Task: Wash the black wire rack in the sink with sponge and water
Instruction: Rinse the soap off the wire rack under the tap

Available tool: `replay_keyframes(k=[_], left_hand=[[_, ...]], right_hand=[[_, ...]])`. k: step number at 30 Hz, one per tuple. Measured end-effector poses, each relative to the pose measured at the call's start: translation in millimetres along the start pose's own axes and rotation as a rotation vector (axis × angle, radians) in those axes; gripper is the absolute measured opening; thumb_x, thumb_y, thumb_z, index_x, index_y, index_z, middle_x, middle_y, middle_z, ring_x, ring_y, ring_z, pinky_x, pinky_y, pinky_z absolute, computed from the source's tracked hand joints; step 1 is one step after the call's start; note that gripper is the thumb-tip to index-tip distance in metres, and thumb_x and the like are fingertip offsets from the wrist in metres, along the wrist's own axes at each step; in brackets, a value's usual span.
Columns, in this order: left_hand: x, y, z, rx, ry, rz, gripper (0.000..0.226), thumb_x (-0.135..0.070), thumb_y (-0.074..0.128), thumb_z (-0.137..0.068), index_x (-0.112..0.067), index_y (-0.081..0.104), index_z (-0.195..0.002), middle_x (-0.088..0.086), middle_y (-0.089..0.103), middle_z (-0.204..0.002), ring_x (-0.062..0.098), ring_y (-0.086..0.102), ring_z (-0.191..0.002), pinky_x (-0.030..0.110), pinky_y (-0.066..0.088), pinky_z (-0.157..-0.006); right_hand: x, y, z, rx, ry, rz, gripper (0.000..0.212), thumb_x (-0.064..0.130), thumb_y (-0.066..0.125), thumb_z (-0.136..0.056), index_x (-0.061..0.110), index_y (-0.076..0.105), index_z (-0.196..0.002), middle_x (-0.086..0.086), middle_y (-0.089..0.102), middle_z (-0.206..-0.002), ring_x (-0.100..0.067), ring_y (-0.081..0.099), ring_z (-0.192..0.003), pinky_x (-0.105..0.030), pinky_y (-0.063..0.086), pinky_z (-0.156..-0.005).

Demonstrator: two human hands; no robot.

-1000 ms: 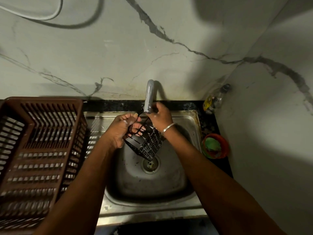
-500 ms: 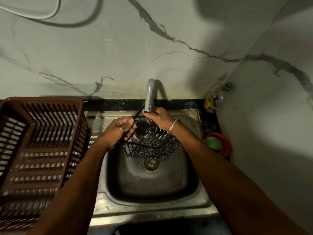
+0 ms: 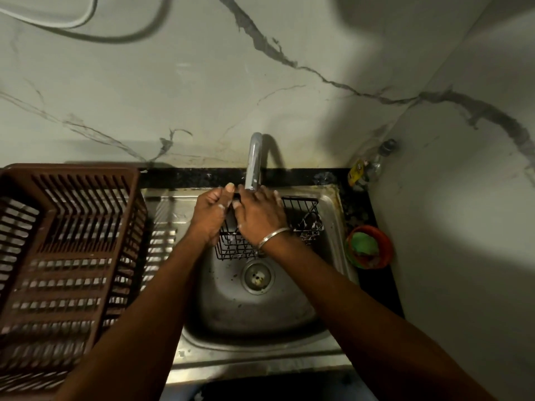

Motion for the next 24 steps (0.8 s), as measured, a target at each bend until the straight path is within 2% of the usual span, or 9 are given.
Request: replay_keyframes(k=[4,6,9,11,14,16,18,21,24], left_hand=[[8.5,-7.3,-4.9,-0.089,-0.014,0.045,0.064,-0.048,0.078,-0.095,0.014,0.063,-0.099,0.034,0.07,-0.099,0.035,0.065,-0.088,0.054,0.056,-0.086],[18.9,-16.5,-13.1,-0.136,-0.034,0.068,0.073,-0.057,0.085,-0.085,0.011,0.06,-0.093,0.024,0.062,-0.093,0.033,0.054,-0.085,0.053,0.048,-0.079],[41.5,-28.7,-28.7,-0.2,-0.083,0.116,0.063,-0.06,0.093,-0.074,-0.007,0.07,-0.099,0.019,0.061,-0.095,0.034,0.053,-0.085,0.054,0.049,-0.08],[32.0,-26.8,-24.7,-0.209,-0.08,0.124,0.059,-0.057,0.094,-0.075,-0.009,0.07,-0.1,0.017,0.061,-0.095,0.033,0.054,-0.085,0.054,0.052,-0.082],[7.6,-22.4,-11.3,-0.229,-0.071,0.059,0.034,-0.04,0.086,-0.088,-0.017,0.064,-0.076,0.01,0.051,-0.072,0.023,0.05,-0.067,0.039,0.05,-0.067],[2.9,-21.2,-7.3,-0.218,-0.08,0.052,0.028,-0.035,0.082,-0.092,-0.015,0.067,-0.082,0.008,0.056,-0.069,0.021,0.055,-0.061,0.036,0.051,-0.062],[1.5,-25.8,-3.2,-0.233,-0.099,0.078,0.023,-0.03,0.08,-0.095,-0.011,0.07,-0.089,0.008,0.068,-0.074,0.017,0.068,-0.063,0.035,0.058,-0.061],[-0.6,-24.5,1.8,-0.221,-0.13,0.157,0.018,-0.026,0.079,-0.096,-0.015,0.074,-0.082,0.018,0.077,-0.089,0.033,0.077,-0.077,0.049,0.066,-0.07],[-6.9,-19.6,8.4,-0.249,-0.109,0.127,0.024,-0.019,0.073,-0.101,-0.015,0.07,-0.077,0.004,0.075,-0.07,0.019,0.075,-0.064,0.039,0.065,-0.061]], right_hand=[[-1.7,1.3,4.7,-0.005,-0.038,0.032,0.066,0.053,0.024,-0.106,0.019,0.034,-0.161,-0.013,0.035,-0.168,-0.034,0.024,-0.158,-0.055,0.016,-0.129],[-1.4,-1.5,10.0,-0.036,-0.021,0.021,0.071,0.055,0.019,-0.105,0.015,0.033,-0.162,-0.014,0.028,-0.17,-0.035,0.018,-0.16,-0.056,0.013,-0.13],[11.7,-1.8,26.5,-0.19,-0.183,0.066,0.058,0.044,0.034,-0.108,0.012,0.047,-0.154,-0.014,0.046,-0.16,-0.036,0.036,-0.152,-0.054,0.021,-0.128],[6.2,0.8,35.4,-0.262,-0.139,0.071,0.06,0.048,0.036,-0.109,0.013,0.046,-0.157,-0.013,0.044,-0.163,-0.034,0.03,-0.156,-0.054,0.02,-0.128],[2.8,5.8,45.1,-0.379,-0.167,0.082,0.06,0.048,0.042,-0.109,0.01,0.051,-0.154,-0.016,0.046,-0.161,-0.035,0.03,-0.157,-0.057,0.023,-0.127],[0.2,4.9,49.1,-0.44,-0.188,0.069,0.059,0.047,0.043,-0.11,0.006,0.055,-0.15,-0.017,0.051,-0.157,-0.035,0.036,-0.154,-0.058,0.026,-0.125],[-6.1,2.4,48.2,-0.447,-0.168,0.089,0.06,0.046,0.036,-0.112,0.004,0.054,-0.151,-0.02,0.049,-0.158,-0.034,0.035,-0.155,-0.057,0.029,-0.124],[-10.9,2.5,44.3,-0.376,-0.131,0.131,0.061,0.047,0.034,-0.112,0.006,0.049,-0.154,-0.017,0.044,-0.162,-0.03,0.03,-0.157,-0.053,0.021,-0.129],[-13.4,-0.5,39.6,-0.327,-0.025,0.103,0.067,0.049,0.026,-0.11,0.006,0.037,-0.161,-0.017,0.03,-0.169,-0.031,0.018,-0.161,-0.052,0.014,-0.131]])
Point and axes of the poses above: each hand's wrist, its own z-axis away from the middle knuckle, its own y-axis out of the palm, x = y × z, the point moved 7 cm from there along -z, towards the middle knuckle
